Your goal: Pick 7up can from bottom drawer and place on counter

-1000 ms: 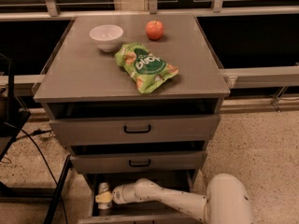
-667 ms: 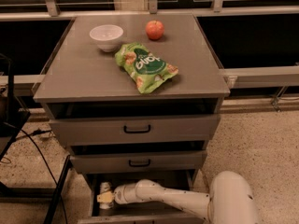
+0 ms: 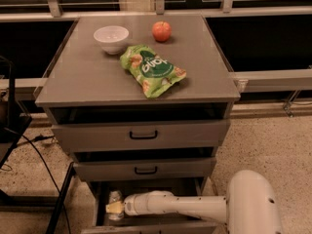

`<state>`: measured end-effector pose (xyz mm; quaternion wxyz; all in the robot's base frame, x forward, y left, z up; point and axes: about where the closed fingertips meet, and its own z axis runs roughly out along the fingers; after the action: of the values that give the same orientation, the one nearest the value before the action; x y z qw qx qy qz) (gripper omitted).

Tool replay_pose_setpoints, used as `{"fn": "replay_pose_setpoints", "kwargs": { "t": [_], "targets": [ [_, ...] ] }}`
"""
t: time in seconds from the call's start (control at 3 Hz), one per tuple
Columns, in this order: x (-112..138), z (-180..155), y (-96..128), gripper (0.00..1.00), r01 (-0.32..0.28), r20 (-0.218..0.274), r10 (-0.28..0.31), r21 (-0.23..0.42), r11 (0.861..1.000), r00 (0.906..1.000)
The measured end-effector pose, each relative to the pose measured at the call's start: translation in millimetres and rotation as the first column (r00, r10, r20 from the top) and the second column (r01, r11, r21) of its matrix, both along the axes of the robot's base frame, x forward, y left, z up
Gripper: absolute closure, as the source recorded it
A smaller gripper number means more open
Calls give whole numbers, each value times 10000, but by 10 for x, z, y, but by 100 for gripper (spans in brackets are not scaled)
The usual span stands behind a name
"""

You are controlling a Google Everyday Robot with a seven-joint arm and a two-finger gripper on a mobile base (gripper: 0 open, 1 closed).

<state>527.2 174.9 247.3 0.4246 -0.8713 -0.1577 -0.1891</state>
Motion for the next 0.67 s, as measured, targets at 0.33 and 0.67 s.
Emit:
{"fn": "replay_pose_setpoints", "kwargs": {
  "t": [0.33, 0.67],
  "targets": [
    [-103, 148, -196, 100, 234, -4, -234, -286, 9993, 9997],
    [-199, 345, -443, 100, 540, 23, -540, -565, 9969, 9985]
  ]
}}
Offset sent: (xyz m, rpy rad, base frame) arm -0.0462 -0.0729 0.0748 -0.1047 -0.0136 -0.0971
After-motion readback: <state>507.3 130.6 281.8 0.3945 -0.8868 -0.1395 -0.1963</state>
